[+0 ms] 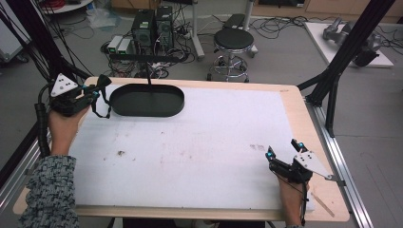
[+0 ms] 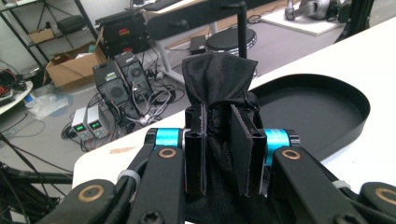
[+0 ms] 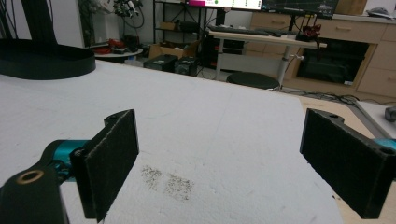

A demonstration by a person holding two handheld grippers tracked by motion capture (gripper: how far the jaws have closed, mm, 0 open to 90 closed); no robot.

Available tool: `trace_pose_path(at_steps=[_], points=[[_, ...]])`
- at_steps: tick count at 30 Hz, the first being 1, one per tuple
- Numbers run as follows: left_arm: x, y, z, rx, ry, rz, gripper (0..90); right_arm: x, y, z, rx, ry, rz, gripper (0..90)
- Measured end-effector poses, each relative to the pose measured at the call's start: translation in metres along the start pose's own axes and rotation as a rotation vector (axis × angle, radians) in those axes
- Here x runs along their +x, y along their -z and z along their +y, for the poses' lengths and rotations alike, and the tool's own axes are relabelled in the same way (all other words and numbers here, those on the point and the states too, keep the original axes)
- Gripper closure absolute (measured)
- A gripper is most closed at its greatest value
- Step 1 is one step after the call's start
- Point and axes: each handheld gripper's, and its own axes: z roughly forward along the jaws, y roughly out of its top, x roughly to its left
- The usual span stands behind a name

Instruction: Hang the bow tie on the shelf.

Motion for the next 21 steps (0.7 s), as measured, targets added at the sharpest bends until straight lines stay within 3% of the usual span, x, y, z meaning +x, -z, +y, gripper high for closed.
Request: trace_pose_path(at_steps=[6,21], points=[[0.007,-0.010,0.012,-0.011,-0.012,-0.009,75.9,0.000,0.001,0.000,-0.004,0.003,-0.011,10.7],[0.004,-0.040,0.047,-0.067,-0.051,-0.011,76.0,0.000,0.001,0.000,-0.006,0.004,-0.016,10.7]])
